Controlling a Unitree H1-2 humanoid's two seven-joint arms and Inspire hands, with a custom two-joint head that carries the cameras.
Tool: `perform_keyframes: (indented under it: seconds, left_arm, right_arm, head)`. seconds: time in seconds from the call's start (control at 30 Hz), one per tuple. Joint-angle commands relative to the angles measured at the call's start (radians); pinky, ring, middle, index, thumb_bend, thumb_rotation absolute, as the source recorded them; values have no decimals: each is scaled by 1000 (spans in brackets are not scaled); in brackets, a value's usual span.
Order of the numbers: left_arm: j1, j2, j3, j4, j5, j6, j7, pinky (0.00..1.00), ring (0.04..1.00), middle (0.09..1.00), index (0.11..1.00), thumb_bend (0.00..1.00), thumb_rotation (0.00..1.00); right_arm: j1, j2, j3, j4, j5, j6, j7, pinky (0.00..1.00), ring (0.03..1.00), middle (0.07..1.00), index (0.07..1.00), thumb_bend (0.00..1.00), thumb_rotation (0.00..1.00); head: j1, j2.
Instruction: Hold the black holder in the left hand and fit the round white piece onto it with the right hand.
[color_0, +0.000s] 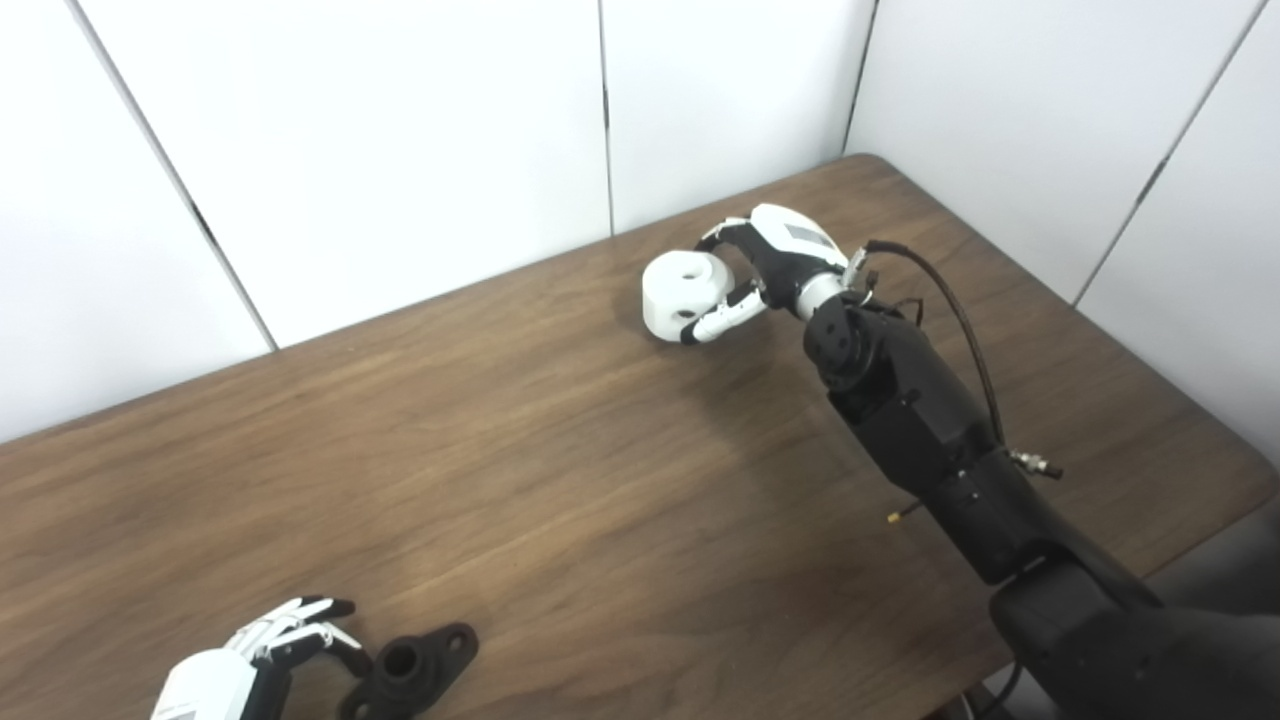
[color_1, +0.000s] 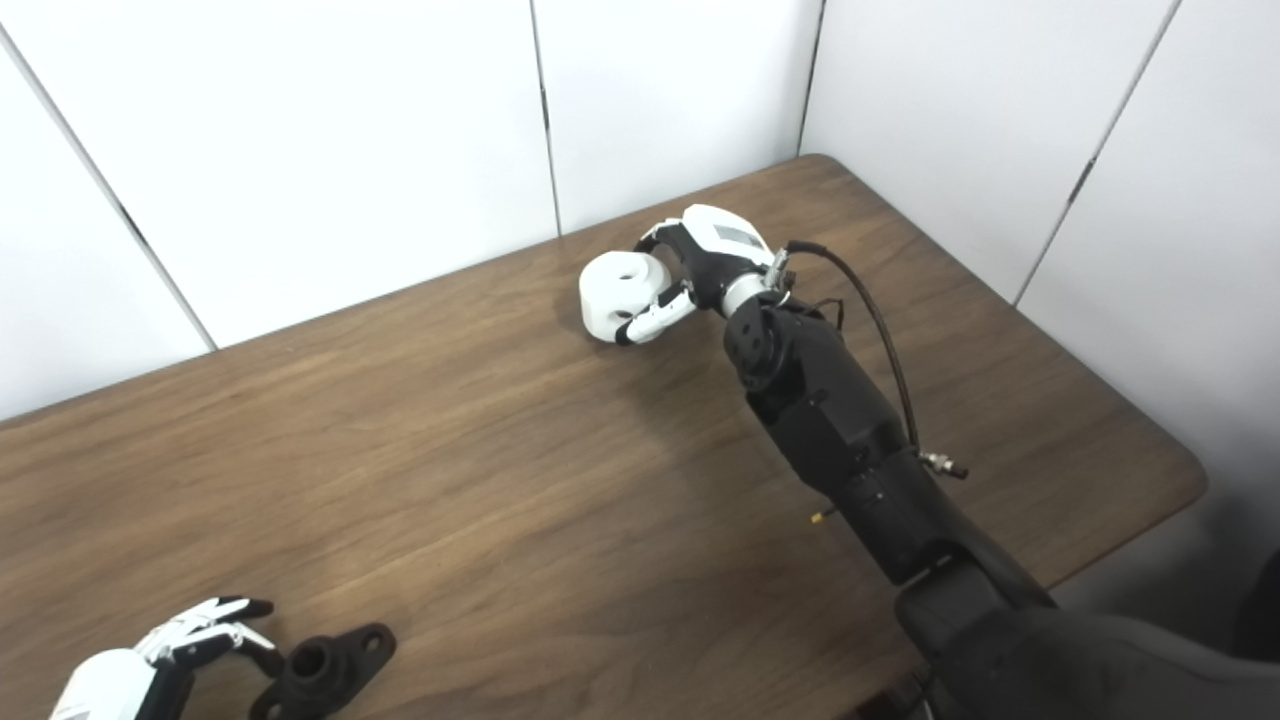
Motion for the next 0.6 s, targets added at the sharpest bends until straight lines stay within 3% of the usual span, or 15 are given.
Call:
perform_keyframes:
  seconds: [0.0,0.57]
  left_arm:
    - [20,13,0,15,16,27,-32,823,853,792,487,519,44]
    - [17,11,-8,3,33,32,-46,822,851,794,487,519,44]
  right_arm:
    - [-45,-18,-6,-28,-1,1,-14,860,975,916,748,793,318]
    - [-38,-21,1,-21,45,-33,-107,810,937,879,696,771,255]
  head:
    - [0,1]
    - [11,5]
